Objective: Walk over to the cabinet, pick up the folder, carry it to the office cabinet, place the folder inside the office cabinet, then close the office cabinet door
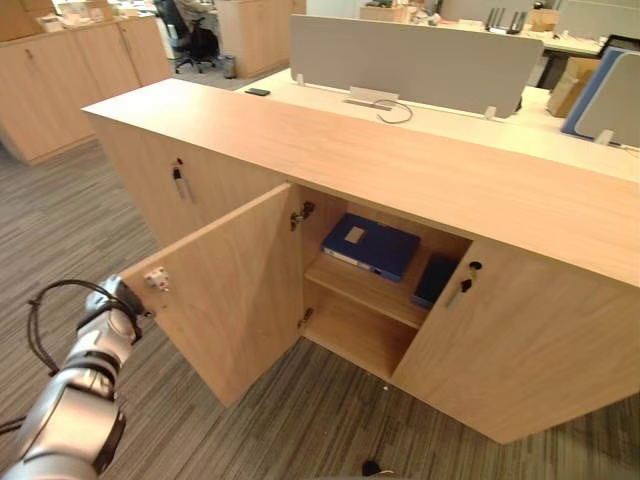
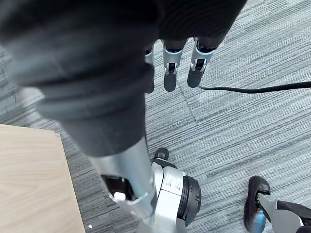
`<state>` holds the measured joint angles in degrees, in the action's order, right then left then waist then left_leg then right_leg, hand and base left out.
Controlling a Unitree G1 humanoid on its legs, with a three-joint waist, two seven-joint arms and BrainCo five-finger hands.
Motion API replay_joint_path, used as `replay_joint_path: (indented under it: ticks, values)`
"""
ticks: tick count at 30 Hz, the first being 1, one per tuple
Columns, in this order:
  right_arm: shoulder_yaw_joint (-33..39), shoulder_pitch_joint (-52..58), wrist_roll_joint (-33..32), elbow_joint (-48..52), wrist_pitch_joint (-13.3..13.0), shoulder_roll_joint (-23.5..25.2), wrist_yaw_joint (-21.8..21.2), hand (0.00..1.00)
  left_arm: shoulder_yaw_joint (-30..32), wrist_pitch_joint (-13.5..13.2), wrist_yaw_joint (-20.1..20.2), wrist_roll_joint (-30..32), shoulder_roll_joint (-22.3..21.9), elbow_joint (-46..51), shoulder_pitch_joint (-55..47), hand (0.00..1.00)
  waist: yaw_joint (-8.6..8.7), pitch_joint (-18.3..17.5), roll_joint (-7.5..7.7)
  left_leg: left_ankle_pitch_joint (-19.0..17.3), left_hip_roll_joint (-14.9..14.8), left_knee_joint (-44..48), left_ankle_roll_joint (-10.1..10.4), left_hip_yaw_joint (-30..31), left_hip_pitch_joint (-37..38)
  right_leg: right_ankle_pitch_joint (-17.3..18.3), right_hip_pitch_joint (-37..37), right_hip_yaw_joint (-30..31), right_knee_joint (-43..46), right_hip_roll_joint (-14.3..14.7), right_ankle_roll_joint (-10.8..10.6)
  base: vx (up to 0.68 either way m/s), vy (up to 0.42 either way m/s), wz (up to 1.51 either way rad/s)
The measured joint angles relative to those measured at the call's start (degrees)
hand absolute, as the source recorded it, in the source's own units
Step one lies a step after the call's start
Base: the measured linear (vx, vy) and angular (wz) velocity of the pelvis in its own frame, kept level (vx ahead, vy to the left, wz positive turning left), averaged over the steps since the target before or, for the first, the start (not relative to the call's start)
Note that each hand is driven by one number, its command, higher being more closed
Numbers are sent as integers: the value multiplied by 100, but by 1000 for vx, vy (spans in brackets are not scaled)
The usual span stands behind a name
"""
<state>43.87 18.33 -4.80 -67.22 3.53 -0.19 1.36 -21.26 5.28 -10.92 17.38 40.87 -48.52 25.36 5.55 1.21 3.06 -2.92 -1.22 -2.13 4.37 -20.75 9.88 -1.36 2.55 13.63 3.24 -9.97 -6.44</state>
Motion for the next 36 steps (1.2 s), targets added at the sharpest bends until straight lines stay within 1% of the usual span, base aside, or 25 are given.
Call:
replay_joint_path:
  ticks: [2,4,5,6,9,10,11,12,14,16,18,21,22,23,25,26,27,29,30,31,32,33,34,35,36]
  values:
    - [-9,-16,176,2,49,59,-1,0,-512,-98,25,-142,0,1072,-577,0,-136,-36,8,-45,4,63,-67,112,25,-60,-59,-355,135,-26,-5,-11,48,24]
    - [-45,-131,252,1,99,54,-1,0,-1009,-341,171,-304,-11,1738,-1031,0,-206,-122,-16,-110,-31,83,-156,132,12,-294,-57,-867,150,-13,11,-27,24,-4]
    - [-303,-378,391,2,104,-19,4,0,-1435,-613,458,-574,-125,2204,-1334,0,-202,-129,-65,-129,-91,76,-186,50,-13,-573,-10,-1484,65,21,147,-78,4,-45]
    - [-577,-574,403,8,103,-98,0,0,-1691,-734,575,-745,-411,2458,-1495,0,-199,-148,-98,-159,-112,120,-223,-76,-92,-830,52,-1891,-41,50,253,-96,3,-56]
    - [-883,-825,410,13,85,-224,13,0,-2094,-954,848,-950,-997,2673,-1685,0,-165,-143,-121,-222,-91,184,-272,-288,-75,-1129,50,-2129,-164,71,256,-49,38,-50]
    - [-1053,-909,419,14,85,-271,22,0,-2441,-1130,1118,-992,-1246,2863,-1797,0,-139,-149,-129,-298,-88,292,-256,-429,-70,-1220,56,-2132,-215,76,238,-12,74,-59]
    - [-1200,-974,536,17,86,-283,51,0,-2433,-1208,1217,-1118,-1663,2939,-1890,0,-107,-150,-128,-390,-79,396,-272,-557,-73,-1237,60,-2151,-266,77,256,7,65,-58]
    - [-1244,-990,625,17,88,-283,62,0,-2523,-1276,1337,-1119,-1772,3021,-1903,0,-84,-147,-132,-442,-78,453,-271,-607,-82,-1237,60,-2165,-287,74,256,54,41,-53]
    - [-1394,-1031,826,17,92,-323,125,0,-2682,-1473,1602,-1131,-2043,3337,-2002,0,42,-78,-240,-570,-100,596,-251,-783,-85,-1235,93,-2213,-325,110,257,72,11,-42]
    - [-1385,-1005,828,15,128,-373,136,0,-2612,-1488,1638,-1175,-2159,3401,-2004,0,87,-8,-350,-622,-132,661,-233,-867,-103,-1232,113,-2282,-373,157,258,77,-34,-29]
    - [-1357,-965,875,15,152,-416,140,0,-2385,-1485,1644,-1194,-2175,3408,-2057,0,127,28,-425,-648,-177,681,-193,-932,-116,-1197,122,-2286,-421,206,302,68,-61,-22]
    - [-1224,-929,1040,14,168,-409,141,0,-1672,-1448,1687,-1428,-2249,3418,-2475,0,151,20,-460,-785,-281,879,-66,-1073,-201,-884,185,-2284,-423,281,328,88,-115,-25]
    - [-1101,-899,1047,16,176,-429,142,0,-1295,-1408,1768,-1956,-2357,3283,-2717,0,155,0,-506,-904,-438,1079,24,-1132,-237,-749,185,-2276,-398,394,364,107,-134,-18]
    - [-1040,-888,1047,16,177,-428,142,0,-1136,-1391,1784,-2188,-2440,3158,-2799,0,156,-24,-531,-968,-529,1198,54,-1138,-290,-701,197,-2275,-378,450,386,118,-135,-21]
    - [-887,-853,1033,16,186,-406,141,0,-545,-1297,1855,-3131,-2795,2400,-2913,0,142,-73,-598,-1229,-914,1688,197,-1172,-392,-542,185,-2249,-324,703,476,97,-101,-17]
    - [-876,-849,1017,16,186,-399,141,0,-371,-1260,1867,-3367,-2883,2176,-2928,0,137,-87,-619,-1299,-1022,1819,248,-1177,-393,-488,175,-2241,-313,784,509,130,-109,-20]
    - [-785,-850,968,16,186,-357,141,0,38,-1190,1866,-3713,-3026,1795,-3005,0,122,-98,-643,-1399,-1267,2075,275,-1194,-405,-387,129,-2214,-301,935,566,145,-95,-28]
    - [-678,-847,791,16,183,-266,151,0,585,-1185,1786,-3992,-3171,1407,-3174,0,59,-85,-665,-1430,-1561,2572,255,-1084,-428,-264,37,-2099,-312,1183,655,190,-98,-44]
    - [-632,-833,686,20,160,-266,163,0,954,-1189,1677,-4118,-3309,1131,-3274,0,22,-95,-692,-1414,-1789,3121,230,-942,-603,-280,-53,-2030,-303,1301,673,215,-98,-50]
    - [-560,-829,622,18,150,-264,167,0,1261,-1200,1605,-4191,-3427,867,-3296,0,-21,-69,-709,-1342,-1910,3551,119,-785,-712,-280,-132,-1969,-302,1362,707,262,-117,-51]
    - [-466,-818,563,15,146,-229,186,0,1606,-1212,1471,-4265,-3535,482,-3289,0,-48,-15,-704,-1127,-1988,4091,-80,-502,-849,-238,-270,-1903,-298,1389,765,268,-105,-40]
    - [-464,-813,525,12,126,-211,216,0,1931,-1213,1372,-4407,-3606,46,-3262,0,-72,49,-656,-741,-1962,4650,-50,-7,-1069,-203,-417,-1776,-289,1356,812,198,-66,-42]
    - [-467,-822,518,8,110,-198,224,0,2082,-1210,1326,-4480,-3642,-213,-3240,0,-118,92,-607,-614,-1878,4950,10,310,-1190,-193,-478,-1686,-280,1330,825,150,31,-62]
    - [-465,-893,484,7,89,-205,259,0,2321,-1209,1254,-4528,-3680,-543,-3240,0,-213,202,-631,-844,-1658,5173,116,751,-1293,-186,-588,-1486,-280,1287,836,120,65,-62]
    - [-465,-936,481,5,83,-206,268,0,2419,-1207,1242,-4552,-3680,-667,-3254,0,-231,242,-627,-974,-1533,5217,133,911,-1372,-186,-615,-1422,-280,1259,836,92,93,-61]
